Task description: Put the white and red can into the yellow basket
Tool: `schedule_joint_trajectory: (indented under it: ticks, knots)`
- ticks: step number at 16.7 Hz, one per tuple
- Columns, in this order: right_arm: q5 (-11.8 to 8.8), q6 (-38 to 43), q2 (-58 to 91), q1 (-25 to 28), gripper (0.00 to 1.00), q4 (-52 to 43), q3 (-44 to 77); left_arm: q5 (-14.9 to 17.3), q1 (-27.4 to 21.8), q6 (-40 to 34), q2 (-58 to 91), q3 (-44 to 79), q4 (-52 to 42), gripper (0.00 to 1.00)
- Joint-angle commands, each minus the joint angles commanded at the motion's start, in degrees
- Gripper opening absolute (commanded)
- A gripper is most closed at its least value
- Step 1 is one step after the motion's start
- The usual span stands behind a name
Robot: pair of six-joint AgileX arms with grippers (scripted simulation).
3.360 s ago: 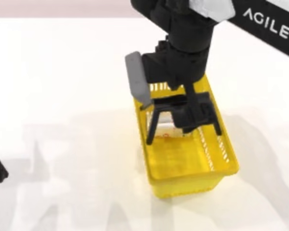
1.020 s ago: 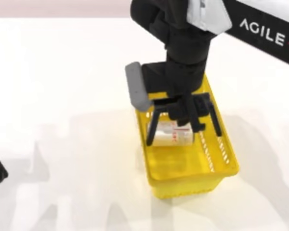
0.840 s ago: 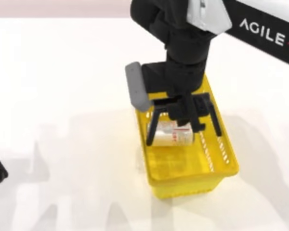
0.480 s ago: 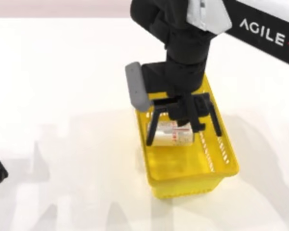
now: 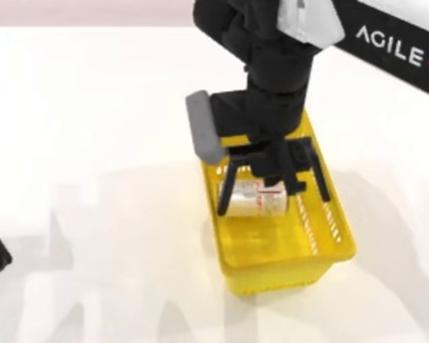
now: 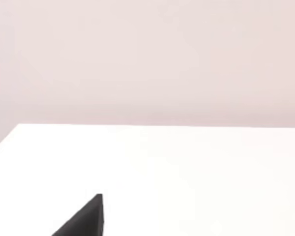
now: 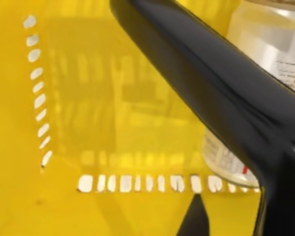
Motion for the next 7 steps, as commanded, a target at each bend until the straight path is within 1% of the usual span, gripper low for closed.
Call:
schedule_joint_trajectory:
  ticks: [4, 7]
  knots:
    - [0.0, -1.3, -0.5, -1.1, 0.0, -7.7, 6.9, 0.0, 0.0, 0.0, 0.0, 0.0, 0.0, 1.0]
    - [0.0, -1.8, -1.0, -1.5, 0.0, -10.0, 9.1, 0.0, 0.0, 0.0, 0.0, 0.0, 0.0, 1.0]
